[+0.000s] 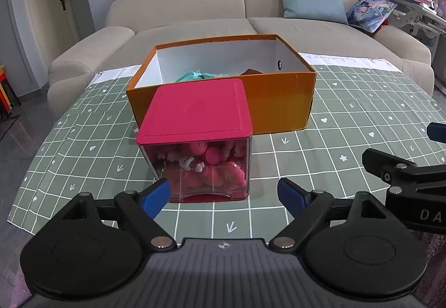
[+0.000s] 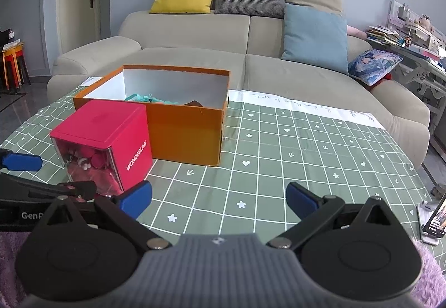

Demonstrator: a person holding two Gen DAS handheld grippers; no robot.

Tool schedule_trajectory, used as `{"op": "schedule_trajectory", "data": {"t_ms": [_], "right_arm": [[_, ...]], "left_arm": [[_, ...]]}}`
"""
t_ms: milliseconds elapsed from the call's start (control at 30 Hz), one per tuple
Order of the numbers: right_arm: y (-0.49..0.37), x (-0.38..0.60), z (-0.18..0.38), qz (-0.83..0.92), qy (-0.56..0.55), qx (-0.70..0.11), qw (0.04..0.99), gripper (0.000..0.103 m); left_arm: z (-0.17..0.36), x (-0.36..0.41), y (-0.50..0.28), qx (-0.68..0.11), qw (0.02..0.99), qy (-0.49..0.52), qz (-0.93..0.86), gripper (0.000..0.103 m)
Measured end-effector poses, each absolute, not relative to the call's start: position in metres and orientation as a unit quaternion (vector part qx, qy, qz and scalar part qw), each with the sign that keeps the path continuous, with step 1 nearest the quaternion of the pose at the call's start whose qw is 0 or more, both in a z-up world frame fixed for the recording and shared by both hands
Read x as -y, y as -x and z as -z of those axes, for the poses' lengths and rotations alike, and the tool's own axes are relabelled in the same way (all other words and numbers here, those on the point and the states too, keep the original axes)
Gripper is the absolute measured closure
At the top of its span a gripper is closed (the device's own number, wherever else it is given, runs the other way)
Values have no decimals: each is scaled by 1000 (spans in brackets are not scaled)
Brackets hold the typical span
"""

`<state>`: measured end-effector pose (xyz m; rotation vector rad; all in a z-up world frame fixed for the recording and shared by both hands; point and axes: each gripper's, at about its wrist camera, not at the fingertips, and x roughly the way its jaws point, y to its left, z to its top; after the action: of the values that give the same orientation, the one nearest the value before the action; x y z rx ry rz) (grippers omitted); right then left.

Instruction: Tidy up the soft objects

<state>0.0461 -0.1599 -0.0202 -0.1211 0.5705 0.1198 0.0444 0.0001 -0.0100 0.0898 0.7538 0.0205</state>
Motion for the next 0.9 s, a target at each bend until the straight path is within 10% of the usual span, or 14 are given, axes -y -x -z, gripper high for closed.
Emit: {"op": "schedule_trajectory", "data": {"t_ms": [900], "right_arm": [[-52,161,25,-53,55,-291,954,3]], "left_arm": [[11,-2,-45,-374,927,-39,-8,1]]}}
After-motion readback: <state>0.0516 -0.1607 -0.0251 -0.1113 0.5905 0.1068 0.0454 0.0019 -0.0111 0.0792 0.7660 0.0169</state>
